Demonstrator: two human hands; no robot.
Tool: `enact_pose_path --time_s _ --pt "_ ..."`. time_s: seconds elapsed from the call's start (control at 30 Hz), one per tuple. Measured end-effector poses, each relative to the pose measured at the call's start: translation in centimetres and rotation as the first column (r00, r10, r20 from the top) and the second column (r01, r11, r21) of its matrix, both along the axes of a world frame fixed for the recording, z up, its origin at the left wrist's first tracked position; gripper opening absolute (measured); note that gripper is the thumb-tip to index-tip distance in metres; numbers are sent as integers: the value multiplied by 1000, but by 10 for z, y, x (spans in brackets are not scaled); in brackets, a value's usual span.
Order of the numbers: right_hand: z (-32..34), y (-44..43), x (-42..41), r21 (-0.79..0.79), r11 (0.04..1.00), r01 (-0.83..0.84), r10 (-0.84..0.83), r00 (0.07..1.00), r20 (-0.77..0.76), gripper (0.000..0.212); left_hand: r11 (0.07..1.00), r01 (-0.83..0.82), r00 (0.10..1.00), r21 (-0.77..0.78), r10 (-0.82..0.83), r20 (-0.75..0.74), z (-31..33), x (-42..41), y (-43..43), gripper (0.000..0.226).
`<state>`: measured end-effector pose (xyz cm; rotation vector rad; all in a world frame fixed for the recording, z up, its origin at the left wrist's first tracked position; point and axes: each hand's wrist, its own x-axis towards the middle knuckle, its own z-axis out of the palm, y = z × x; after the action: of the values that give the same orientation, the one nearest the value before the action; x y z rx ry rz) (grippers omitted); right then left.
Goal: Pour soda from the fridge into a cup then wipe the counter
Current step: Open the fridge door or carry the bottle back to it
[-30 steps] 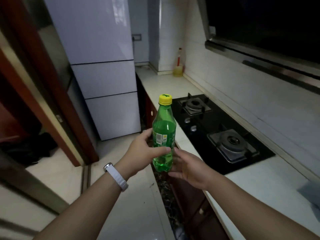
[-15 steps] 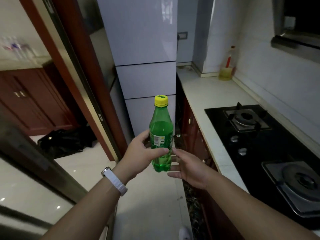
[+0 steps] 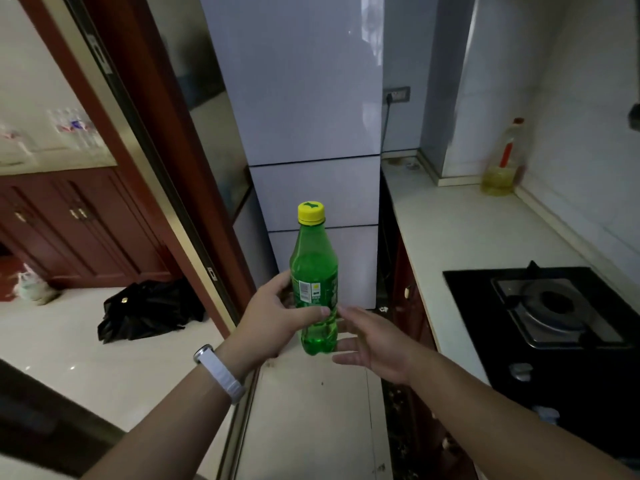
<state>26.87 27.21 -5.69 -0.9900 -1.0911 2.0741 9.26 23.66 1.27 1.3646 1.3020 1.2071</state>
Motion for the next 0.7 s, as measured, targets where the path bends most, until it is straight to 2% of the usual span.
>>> enact_pose_path --time_s 0.37,0.7 --pt "-15 112 -57 -44 999 -12 14 998 55 33 999 0 998 -46 3 64 -23 -59 112 49" --pt "-10 243 -152 -90 993 74 -64 991 115 31 989 132 976 -63 -118 184 -47 -159 270 53"
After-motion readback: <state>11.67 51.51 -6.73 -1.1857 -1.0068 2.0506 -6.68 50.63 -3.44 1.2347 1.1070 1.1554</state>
